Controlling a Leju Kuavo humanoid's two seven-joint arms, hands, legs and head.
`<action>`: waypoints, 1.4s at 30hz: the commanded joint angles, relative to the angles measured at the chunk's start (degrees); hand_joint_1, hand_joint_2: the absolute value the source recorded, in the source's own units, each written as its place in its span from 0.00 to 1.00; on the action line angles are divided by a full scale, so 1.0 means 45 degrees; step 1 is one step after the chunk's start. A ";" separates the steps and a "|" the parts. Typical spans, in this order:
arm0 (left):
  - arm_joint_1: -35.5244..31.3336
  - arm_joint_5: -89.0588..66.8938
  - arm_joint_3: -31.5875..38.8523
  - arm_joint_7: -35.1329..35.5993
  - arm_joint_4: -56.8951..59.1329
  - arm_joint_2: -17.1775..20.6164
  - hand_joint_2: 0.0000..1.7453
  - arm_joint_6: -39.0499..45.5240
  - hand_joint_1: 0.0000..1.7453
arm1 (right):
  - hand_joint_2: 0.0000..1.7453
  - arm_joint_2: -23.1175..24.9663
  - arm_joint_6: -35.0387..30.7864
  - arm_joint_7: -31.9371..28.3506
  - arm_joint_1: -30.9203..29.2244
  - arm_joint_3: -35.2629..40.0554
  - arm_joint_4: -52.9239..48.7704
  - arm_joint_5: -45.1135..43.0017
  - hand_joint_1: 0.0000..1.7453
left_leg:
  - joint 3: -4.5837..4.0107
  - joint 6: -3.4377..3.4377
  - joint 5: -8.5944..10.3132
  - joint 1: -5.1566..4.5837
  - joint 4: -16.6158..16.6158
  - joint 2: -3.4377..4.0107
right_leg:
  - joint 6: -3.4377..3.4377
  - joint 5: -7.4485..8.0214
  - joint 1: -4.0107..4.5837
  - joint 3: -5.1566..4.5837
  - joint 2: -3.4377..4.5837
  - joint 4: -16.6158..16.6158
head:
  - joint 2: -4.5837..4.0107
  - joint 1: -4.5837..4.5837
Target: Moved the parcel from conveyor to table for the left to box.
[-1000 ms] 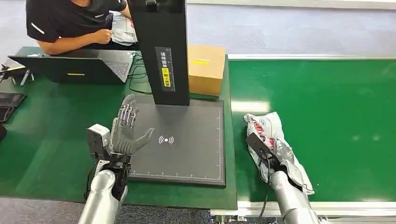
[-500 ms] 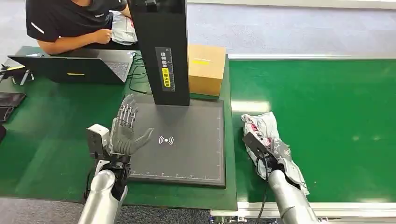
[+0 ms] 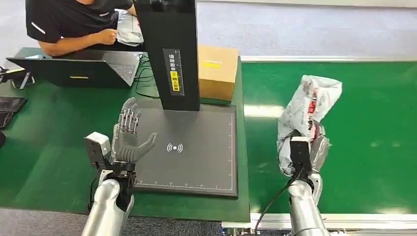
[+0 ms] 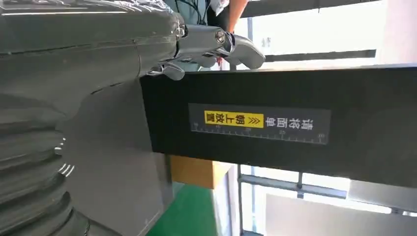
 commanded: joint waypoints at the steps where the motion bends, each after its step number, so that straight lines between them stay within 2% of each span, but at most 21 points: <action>1: -0.0669 0.0155 -0.0315 -0.0096 0.1085 0.0321 1.00 0.0097 0.00 | 1.00 0.0624 -0.0917 -0.1794 0.0437 -0.0620 -0.1946 -0.2080 1.00 | 0.0006 -0.0028 0.0012 0.0004 -0.0011 -0.0018 | -0.0021 0.0001 0.0004 0.0009 -0.0020 -0.0002 | 0.0000 0.0005; 6: -0.0685 0.0226 -0.0305 -0.0307 0.1101 0.0411 1.00 0.0254 0.00 | 1.00 0.0746 -0.0270 -0.2429 0.0593 -0.0028 -0.2813 -0.2972 1.00 | 0.0005 -0.0020 0.0005 -0.0003 -0.0009 -0.0003 | -0.0015 -0.0002 -0.0003 0.0000 -0.0004 0.0003 | 0.0000 0.0000; 9: -0.0730 0.0232 -0.0302 -0.0376 0.1136 0.0416 1.00 0.0252 0.00 | 1.00 0.0667 -0.0606 -0.2710 0.0734 0.0941 -0.3473 -0.2260 1.00 | 0.0006 -0.0024 0.0005 -0.0001 -0.0009 0.0004 | -0.0017 0.0000 0.0000 0.0001 0.0003 0.0003 | 0.0000 0.0000; 10: -0.0780 0.0230 -0.0312 -0.0415 0.1205 0.0426 1.00 0.0238 0.00 | 1.00 0.0367 -0.0834 -0.2710 0.0854 0.1748 -0.3757 -0.1854 1.00 | 0.0008 -0.0027 0.0006 0.0001 -0.0010 0.0007 | -0.0020 0.0002 0.0002 0.0003 0.0005 0.0001 | 0.0000 0.0000; 12: -0.0817 0.0229 -0.0312 -0.0423 0.1267 0.0425 1.00 0.0239 0.00 | 1.00 0.0379 -0.0942 -0.2710 0.0884 0.1987 -0.3831 -0.1620 1.00 | 0.0005 -0.0025 0.0006 0.0000 -0.0011 0.0013 | -0.0019 0.0003 0.0000 -0.0002 0.0011 0.0002 | 0.0000 0.0005; 17: -0.0983 0.0243 -0.0327 -0.0545 0.1468 0.0457 1.00 0.0132 0.00 | 1.00 0.0199 -0.0942 -0.2710 0.1200 0.3186 -0.4705 0.0481 1.00 | 0.0002 -0.0021 0.0007 -0.0001 -0.0009 0.0001 | -0.0015 0.0001 0.0000 -0.0005 -0.0001 0.0003 | 0.0000 0.0000; 18: -0.1031 0.0246 -0.0340 -0.0571 0.1525 0.0468 1.00 0.0070 0.00 | 1.00 0.0394 -0.0942 -0.2710 0.1280 0.3095 -0.4952 0.1549 1.00 | -0.0002 -0.0016 0.0005 0.0001 -0.0007 0.0000 | -0.0011 0.0001 0.0002 -0.0005 -0.0002 0.0001 | 0.0000 0.0005; 21: -0.1135 0.0243 -0.0346 -0.0589 0.1646 0.0457 1.00 0.0022 0.00 | 1.00 0.0423 -0.0942 -0.2710 0.1386 0.3471 -0.5093 0.2344 1.00 | 0.0005 -0.0023 0.0005 0.0006 -0.0010 -0.0002 | -0.0017 0.0000 0.0006 0.0004 -0.0005 -0.0003 | 0.0000 0.0005; 25: -0.1275 0.0226 -0.0403 -0.0615 0.1819 0.0458 1.00 -0.0114 0.00 | 1.00 0.0544 -0.0942 -0.2710 0.1436 0.3541 -0.5120 0.4483 1.00 | 0.0010 -0.0027 0.0012 0.0005 -0.0020 -0.0010 | -0.0020 0.0003 0.0005 0.0011 -0.0013 -0.0010 | 0.0000 0.0000; 27: -0.1354 0.0220 -0.0427 -0.0625 0.1916 0.0472 1.00 -0.0161 0.00 | 1.00 0.0795 -0.0942 -0.2710 0.1424 0.3180 -0.4871 0.6443 1.00 | 0.0009 -0.0024 0.0011 0.0005 -0.0018 -0.0001 | -0.0019 0.0006 0.0005 0.0008 -0.0003 -0.0010 | 0.0000 0.0000; 29: -0.1422 0.0226 -0.0435 -0.0640 0.1980 0.0508 1.00 -0.0237 0.00 | 1.00 0.1062 -0.0942 -0.2710 0.1440 0.2691 -0.4269 0.9798 1.00 | 0.0013 -0.0025 0.0013 0.0008 -0.0021 -0.0013 | -0.0021 0.0004 0.0008 0.0017 -0.0015 -0.0013 | 0.0000 0.0000; 30: -0.1429 0.0235 -0.0415 -0.0648 0.1979 0.0526 1.00 -0.0260 0.00 | 1.00 0.1096 -0.0942 -0.2710 0.1393 0.2684 -0.4060 1.0028 1.00 | 0.0008 -0.0018 0.0009 0.0005 -0.0015 -0.0013 | -0.0014 0.0001 0.0005 0.0012 -0.0014 -0.0008 | 0.0000 0.0000; 32: -0.1381 0.0235 -0.0338 -0.0660 0.1901 0.0543 1.00 -0.0289 0.00 | 1.00 0.0725 -0.0942 -0.1826 0.1110 0.3116 -0.2723 1.1396 1.00 | 0.0023 -0.0025 0.0012 0.0010 -0.0027 -0.0004 | -0.0020 0.0007 0.0010 0.0025 -0.0005 -0.0021 | 0.0000 0.0000; 34: -0.1305 0.0226 -0.0258 -0.0654 0.1792 0.0555 1.00 -0.0337 0.00 | 1.00 0.0375 -0.0942 -0.1118 0.0869 0.3609 -0.1901 1.1559 1.00 | 0.0035 -0.0024 0.0013 0.0015 -0.0035 0.0015 | -0.0018 0.0017 0.0016 0.0034 0.0013 -0.0035 | 0.0000 0.0000; 36: -0.1305 0.0226 -0.0258 -0.0654 0.1792 0.0555 1.00 -0.0337 0.00 | 1.00 0.0375 -0.0942 -0.1118 0.0869 0.3609 -0.1901 1.1559 1.00 | 0.0033 -0.0020 0.0009 0.0013 -0.0032 0.0024 | -0.0014 0.0016 0.0014 0.0033 0.0023 -0.0032 | 0.0000 0.0005; 37: -0.1240 0.0212 -0.0211 -0.0661 0.1716 0.0563 1.00 -0.0377 0.00 | 1.00 0.0073 -0.0942 -0.0538 0.0659 0.3987 -0.1410 1.1807 1.00 | 0.0019 -0.0015 0.0007 0.0006 -0.0024 0.0018 | -0.0010 0.0011 0.0006 0.0019 0.0018 -0.0019 | 0.0000 0.0005; 39: -0.1240 0.0212 -0.0211 -0.0661 0.1716 0.0563 1.00 -0.0377 0.00 | 1.00 0.0073 -0.0942 -0.0538 0.0659 0.3987 -0.1410 1.1807 1.00 | 0.0014 -0.0013 0.0004 0.0009 -0.0021 0.0023 | -0.0009 0.0011 0.0008 0.0015 0.0024 -0.0019 | 0.0000 0.0000; 41: -0.1222 0.0178 -0.0126 -0.0647 0.1668 0.0574 1.00 -0.0482 0.00 | 1.00 -0.0677 -0.0802 0.0605 0.0278 0.5024 -0.0733 1.1979 1.00 | 0.0024 -0.0022 0.0013 0.0010 -0.0036 0.0016 | -0.0015 0.0016 0.0009 0.0028 0.0014 -0.0033 | 0.0000 0.0000; 42: -0.1222 0.0178 -0.0126 -0.0647 0.1668 0.0574 1.00 -0.0482 0.00 | 1.00 -0.0677 -0.0802 0.0605 0.0278 0.5024 -0.0733 1.1979 1.00 | 0.0022 -0.0017 0.0009 0.0008 -0.0029 0.0020 | -0.0012 0.0014 0.0007 0.0024 0.0018 -0.0027 | 0.0000 0.0005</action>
